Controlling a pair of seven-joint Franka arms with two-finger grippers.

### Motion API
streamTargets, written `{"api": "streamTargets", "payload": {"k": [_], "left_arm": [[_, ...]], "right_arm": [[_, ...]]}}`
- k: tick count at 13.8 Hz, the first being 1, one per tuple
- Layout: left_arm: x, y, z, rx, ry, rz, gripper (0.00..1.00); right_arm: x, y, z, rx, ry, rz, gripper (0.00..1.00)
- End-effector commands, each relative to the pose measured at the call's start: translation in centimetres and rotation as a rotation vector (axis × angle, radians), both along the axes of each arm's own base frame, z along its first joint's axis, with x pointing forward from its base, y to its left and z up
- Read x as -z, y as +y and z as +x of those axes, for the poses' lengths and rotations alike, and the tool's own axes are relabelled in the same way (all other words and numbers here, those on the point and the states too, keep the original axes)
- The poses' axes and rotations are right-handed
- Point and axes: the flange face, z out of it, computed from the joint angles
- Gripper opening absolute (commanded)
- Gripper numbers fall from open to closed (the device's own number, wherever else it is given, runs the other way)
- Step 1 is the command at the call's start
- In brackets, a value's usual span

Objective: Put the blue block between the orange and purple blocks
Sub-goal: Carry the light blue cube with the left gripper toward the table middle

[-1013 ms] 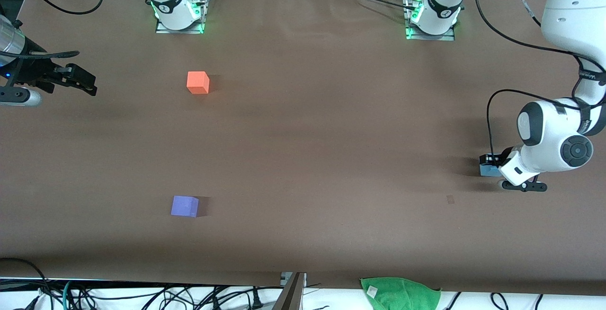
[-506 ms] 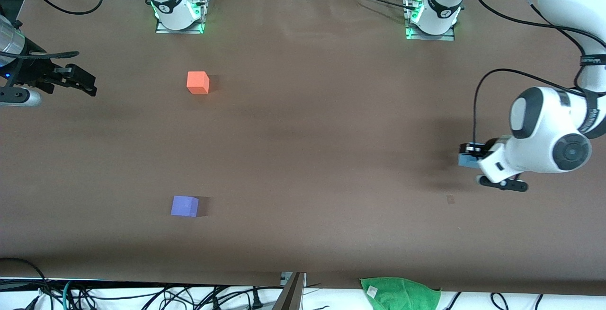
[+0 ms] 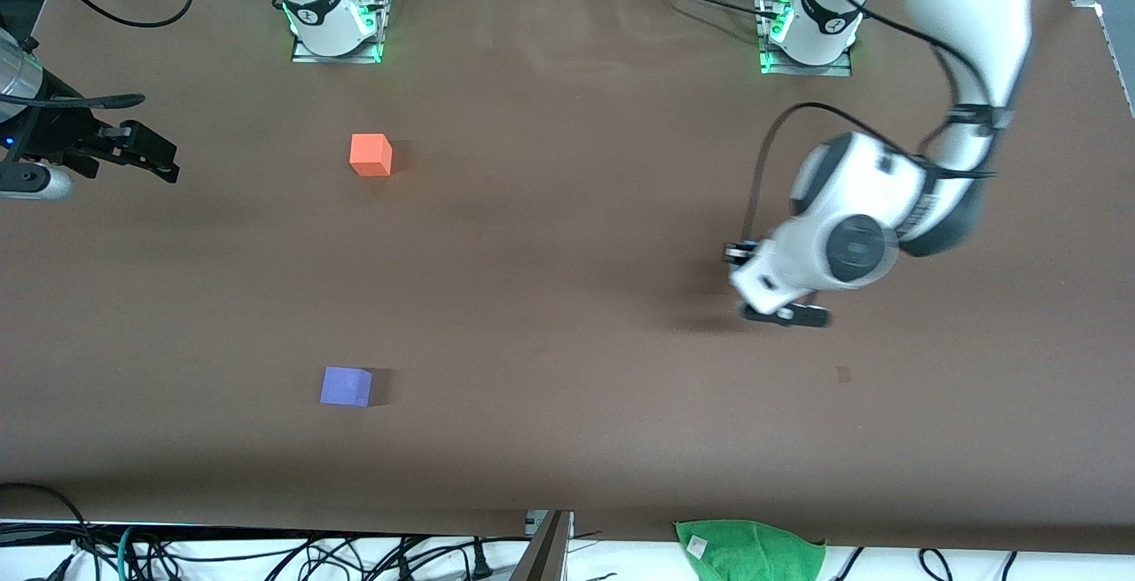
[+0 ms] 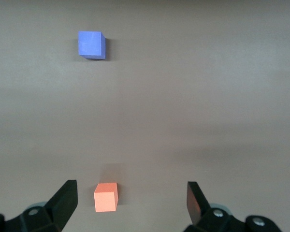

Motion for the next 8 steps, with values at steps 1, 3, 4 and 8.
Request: {"api": "streamTargets", "payload": {"k": [1, 3, 4, 8], "left_arm": [[1.7, -6.3, 0.0, -0.061, 0.002, -0.03, 0.12], [2.9, -10.2, -1.1, -0.074, -0.038, -0.057, 0.12], [4.0, -11.5, -1.4, -0.113, -0.053, -0.063, 0.11], [9.1, -15.9, -4.2, -0.082, -0.063, -0.07, 0.13]], "right_arm": [[-0.2, 0.1, 0.6, -0.016, -0.004, 0.014, 1.0], [-0.1, 0.0, 0.6, -0.014, -0.003, 0.014, 1.0], [-0.1, 0.0, 0.6, -0.014, -0.003, 0.014, 1.0], [-0.1, 0.1, 0.6, -0.016, -0.003, 0.014, 1.0]]}}
